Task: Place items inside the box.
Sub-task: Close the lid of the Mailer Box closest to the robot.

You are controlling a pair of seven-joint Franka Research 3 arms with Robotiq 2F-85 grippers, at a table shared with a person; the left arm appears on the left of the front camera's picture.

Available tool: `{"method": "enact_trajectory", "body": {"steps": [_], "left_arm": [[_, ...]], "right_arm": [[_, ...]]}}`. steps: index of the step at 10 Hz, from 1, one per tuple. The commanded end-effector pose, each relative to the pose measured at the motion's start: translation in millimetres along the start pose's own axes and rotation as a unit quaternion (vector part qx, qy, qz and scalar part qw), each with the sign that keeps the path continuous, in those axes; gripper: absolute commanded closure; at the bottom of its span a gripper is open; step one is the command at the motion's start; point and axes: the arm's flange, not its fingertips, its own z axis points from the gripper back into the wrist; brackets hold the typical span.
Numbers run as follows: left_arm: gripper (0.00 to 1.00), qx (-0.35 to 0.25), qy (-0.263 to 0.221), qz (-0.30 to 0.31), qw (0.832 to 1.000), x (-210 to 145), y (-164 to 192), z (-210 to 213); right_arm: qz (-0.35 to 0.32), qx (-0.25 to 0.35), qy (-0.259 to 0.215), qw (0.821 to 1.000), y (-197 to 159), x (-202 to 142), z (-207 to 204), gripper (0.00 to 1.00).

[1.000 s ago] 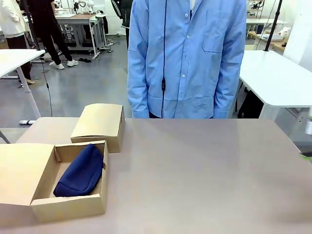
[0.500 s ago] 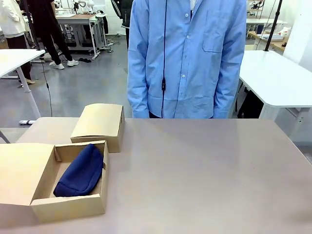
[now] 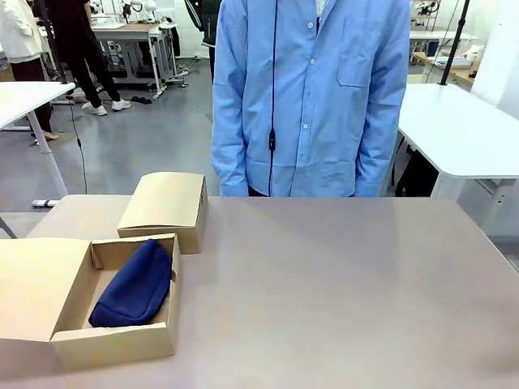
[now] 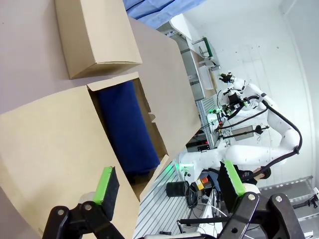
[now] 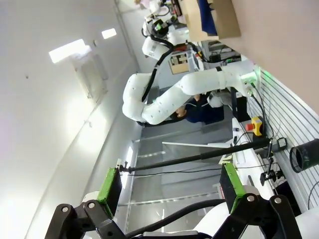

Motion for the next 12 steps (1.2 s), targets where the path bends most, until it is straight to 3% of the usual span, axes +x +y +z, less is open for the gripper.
{"method": "enact_trajectory", "body": {"steps": [1,4,5,6,7,8,9,10,11,12], "left_arm": [[0.0,-0.011,-0.01,-0.01,1.0,0.9,-2.1,-0.2],[0.0,0.0,0.0,0.0,1.0,0.0,0.0,0.0],[0.0,0.009,0.006,-0.077,0.997,13.4,-16.1,4.5],[0.0,0.034,-0.003,-0.178,0.984,24.2,-26.2,15.5],[0.0,0.063,0.003,-0.274,0.96,29.4,-35.7,32.5],[0.0,0.099,-0.019,-0.331,0.938,29.9,-48.9,51.3],[0.0,0.139,0.015,-0.346,0.928,24.3,-58.7,58.0],[0.0,0.174,0.102,-0.318,0.926,19.0,-61.3,56.1],[0.0,0.233,0.091,-0.246,0.936,27.0,-64.7,46.8],[0.0,0.131,0.062,-0.329,0.933,32.9,-69.1,63.4]], "right_arm": [[-0.008,0.002,-0.01,1.0,2.0,-0.3,-2.6,0.0],[-0.008,0.002,-0.01,1.0,2.0,-0.3,-2.6,0.0],[-0.008,0.002,-0.01,1.0,2.0,-0.3,-2.6,0.0],[-0.008,0.002,-0.01,1.0,2.0,-0.3,-2.6,0.0],[-0.008,0.002,-0.01,1.0,2.0,-0.3,-2.6,0.0],[-0.008,0.002,-0.01,1.0,2.0,-0.3,-2.6,0.0],[-0.008,0.002,-0.01,1.0,2.0,-0.3,-2.6,0.0],[-0.008,0.002,-0.01,1.0,2.0,-0.3,-2.6,0.0],[-0.008,0.002,-0.01,1.0,2.0,-0.3,-2.6,0.0],[-0.008,0.002,-0.01,1.0,2.0,-0.3,-2.6,0.0]]}}
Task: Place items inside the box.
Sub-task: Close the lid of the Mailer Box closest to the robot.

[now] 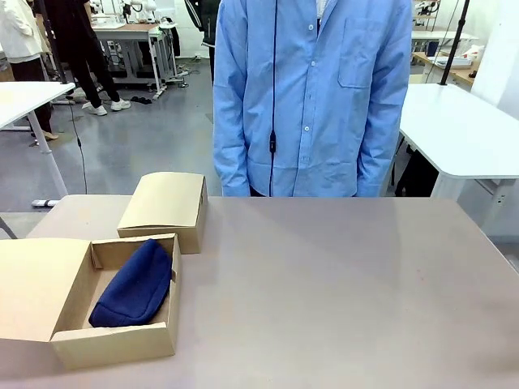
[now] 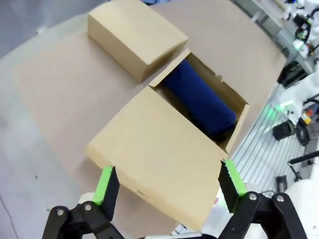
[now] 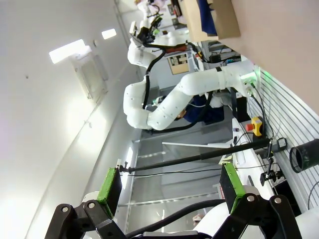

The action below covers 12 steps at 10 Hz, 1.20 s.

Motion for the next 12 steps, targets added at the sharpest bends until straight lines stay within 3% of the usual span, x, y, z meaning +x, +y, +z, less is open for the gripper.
{"method": "enact_trajectory", "body": {"steps": [1,2,3,4,5,7,8,9,10,11,12], "left_arm": [[0.0,-0.042,-0.037,-0.013,0.998,1.5,-0.4,-2.5],[0.0,0.0,0.0,0.0,1.0,0.0,0.0,0.0],[0.0,-0.078,0.089,-0.122,0.985,17.4,7.5,-16.9],[0.0,-0.1,0.097,-0.315,0.939,16.9,22.4,-26.0],[0.0,-0.077,0.094,-0.399,0.909,5.4,29.7,-22.7],[0.0,-0.03,0.043,-0.472,0.88,-7.1,37.8,-14.1],[0.0,-0.075,0.121,-0.265,0.954,17.4,19.5,-33.0],[0.0,-0.075,0.121,-0.265,0.954,17.4,19.5,-33.0],[0.0,-0.062,0.125,-0.345,0.928,7.4,29.7,-22.0],[0.0,-0.075,0.167,-0.379,0.907,1.4,26.1,-31.7],[0.0,-0.081,0.157,-0.353,0.919,-10.6,41.3,-36.7]], "right_arm": [[-0.007,0.001,-0.01,1.0,2.5,-0.2,-2.8,0.0],[-0.007,0.001,-0.01,1.0,2.5,-0.2,-2.8,0.0],[-0.007,0.001,-0.01,1.0,2.5,-0.2,-2.8,0.0],[-0.007,0.001,-0.01,1.0,2.5,-0.2,-2.8,0.0],[-0.007,0.001,-0.01,1.0,2.5,-0.2,-2.8,0.0],[-0.007,0.001,-0.01,1.0,2.5,-0.2,-2.8,0.0],[-0.007,0.001,-0.01,1.0,2.5,-0.2,-2.8,0.0],[-0.007,0.001,-0.01,1.0,2.5,-0.2,-2.8,0.0],[-0.007,0.001,-0.01,1.0,2.5,-0.2,-2.8,0.0],[-0.007,0.001,-0.01,1.0,2.5,-0.2,-2.8,0.0],[-0.007,0.001,-0.01,1.0,2.5,-0.2,-2.8,0.0]]}}
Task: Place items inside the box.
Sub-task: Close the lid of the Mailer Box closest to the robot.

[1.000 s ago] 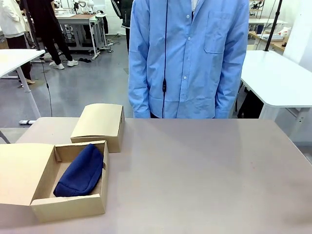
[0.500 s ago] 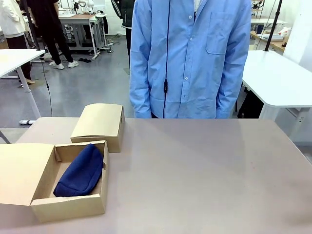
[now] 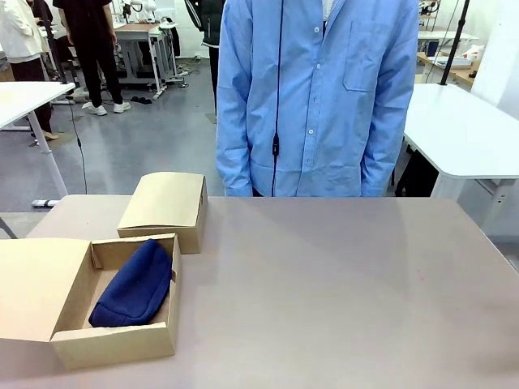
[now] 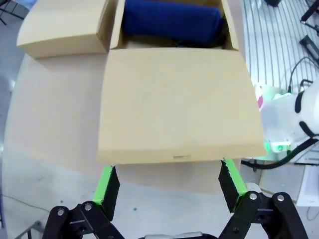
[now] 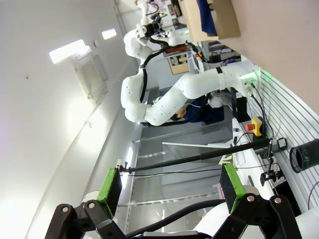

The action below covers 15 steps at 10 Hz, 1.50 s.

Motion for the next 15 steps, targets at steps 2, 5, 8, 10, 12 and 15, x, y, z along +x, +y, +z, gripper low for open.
{"method": "enact_trajectory", "body": {"steps": [2,5,8,10,12,15], "left_arm": [[0.0,-0.011,0.002,0.025,1.0,-39.0,-2.3,-23.2],[0.0,-0.048,0.03,0.074,0.996,-63.4,7.9,-64.1],[0.0,-0.077,0.033,0.093,0.992,-69.4,12.3,-104.4],[0.0,-0.11,-0.004,0.07,0.991,-54.7,4.7,-128.2],[0.0,-0.122,-0.053,0.056,0.99,-40.2,-3.7,-141.2],[0.0,-0.154,-0.133,0.059,0.977,-27.8,-16.1,-157.5]], "right_arm": [[-0.007,0.001,-0.009,1.0,2.7,-0.1,-2.7,0.0],[-0.007,0.001,-0.009,1.0,2.7,-0.1,-2.7,0.0],[-0.007,0.001,-0.009,1.0,2.7,-0.1,-2.7,0.0],[-0.007,0.001,-0.009,1.0,2.7,-0.1,-2.7,0.0],[-0.007,0.001,-0.009,1.0,2.7,-0.1,-2.7,0.0],[-0.007,0.001,-0.009,1.0,2.7,-0.1,-2.7,0.0]]}}
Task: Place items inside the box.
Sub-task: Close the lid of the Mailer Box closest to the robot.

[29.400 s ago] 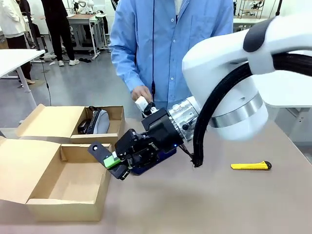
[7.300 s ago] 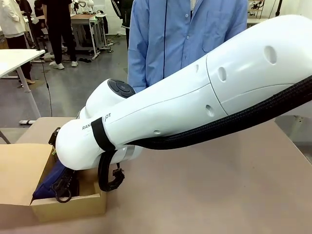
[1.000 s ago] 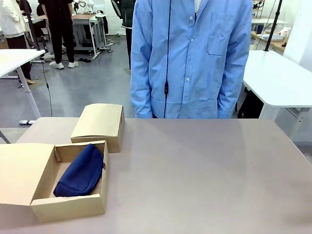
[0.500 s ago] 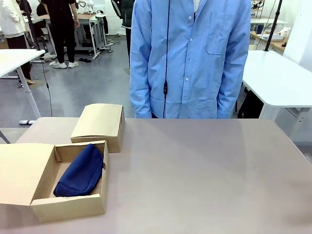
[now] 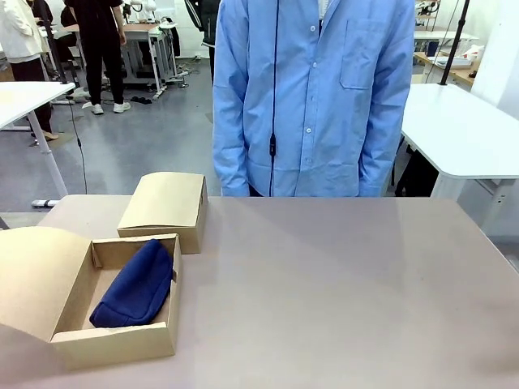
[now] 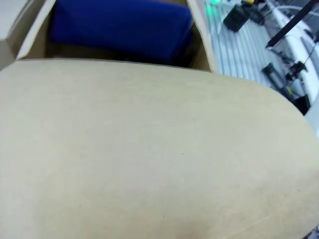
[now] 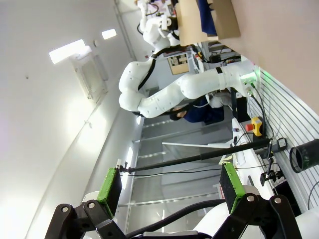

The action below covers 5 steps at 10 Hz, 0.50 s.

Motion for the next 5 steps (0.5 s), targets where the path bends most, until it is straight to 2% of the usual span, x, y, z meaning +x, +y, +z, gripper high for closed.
{"method": "enact_trajectory", "body": {"steps": [1,3,4,5], "left_arm": [[0.0,-0.007,-0.067,-0.023,0.997,0.5,-6.5,-0.3],[0.0,0.022,-0.146,-0.053,0.988,8.7,-13.0,13.6],[0.0,0.017,-0.175,-0.066,0.982,12.9,-16.6,19.6],[0.0,0.023,-0.185,-0.076,0.98,17.8,-21.1,23.2]], "right_arm": [[-0.007,0.001,-0.009,1.0,2.7,-0.2,-2.7,0.0],[-0.007,0.001,-0.009,1.0,2.7,-0.2,-2.7,0.0],[-0.007,0.001,-0.009,1.0,2.7,-0.2,-2.7,0.0],[-0.007,0.001,-0.009,1.0,2.7,-0.2,-2.7,0.0]]}}
